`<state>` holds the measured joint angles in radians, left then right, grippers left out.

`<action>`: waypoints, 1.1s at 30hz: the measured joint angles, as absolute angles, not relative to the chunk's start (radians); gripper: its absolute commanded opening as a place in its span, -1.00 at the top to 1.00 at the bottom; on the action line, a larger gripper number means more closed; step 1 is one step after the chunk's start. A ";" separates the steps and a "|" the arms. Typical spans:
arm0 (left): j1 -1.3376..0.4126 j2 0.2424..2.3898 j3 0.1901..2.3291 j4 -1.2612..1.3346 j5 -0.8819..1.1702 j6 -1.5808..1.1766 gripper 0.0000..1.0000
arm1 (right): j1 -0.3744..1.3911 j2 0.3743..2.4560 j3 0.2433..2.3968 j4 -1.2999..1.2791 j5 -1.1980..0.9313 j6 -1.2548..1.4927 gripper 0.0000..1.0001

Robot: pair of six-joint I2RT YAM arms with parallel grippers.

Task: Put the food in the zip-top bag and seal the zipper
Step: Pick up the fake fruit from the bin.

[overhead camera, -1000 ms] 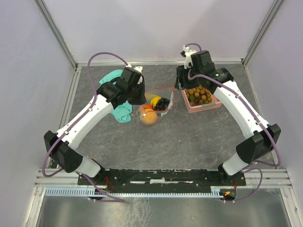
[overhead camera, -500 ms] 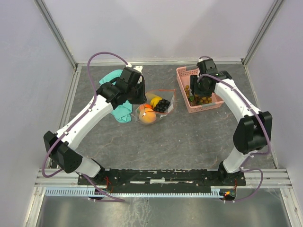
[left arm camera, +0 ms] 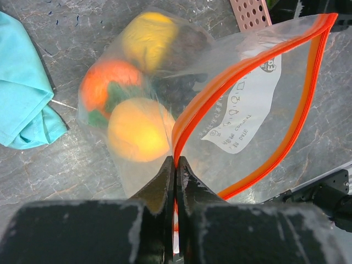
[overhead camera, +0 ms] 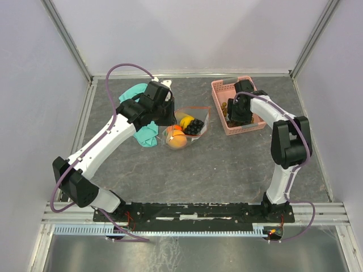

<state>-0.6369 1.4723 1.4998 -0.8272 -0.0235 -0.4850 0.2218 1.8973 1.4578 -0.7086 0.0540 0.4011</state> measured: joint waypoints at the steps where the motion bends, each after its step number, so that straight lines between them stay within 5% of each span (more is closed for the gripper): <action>1: -0.637 1.472 1.499 -0.827 -0.023 -0.485 0.95 | 0.220 1.913 1.458 -0.699 0.051 0.405 -0.44; 8: -0.637 1.472 1.498 -0.827 -0.023 -0.485 0.95 | 0.213 1.974 1.458 -0.653 0.049 0.412 -0.32; 21: -0.637 1.460 1.485 -0.821 -0.023 -0.485 0.95 | 0.207 1.976 1.457 -0.633 0.056 0.414 0.55; 33: -0.637 1.444 1.467 -0.805 -0.023 -0.485 0.95 | 0.206 1.864 1.459 -0.678 0.091 0.376 0.97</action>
<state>-0.6369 1.4441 1.4666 -0.8047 -0.0231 -0.4850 0.2058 1.8637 1.4586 -0.6777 0.0914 0.3759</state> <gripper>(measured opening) 0.043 0.193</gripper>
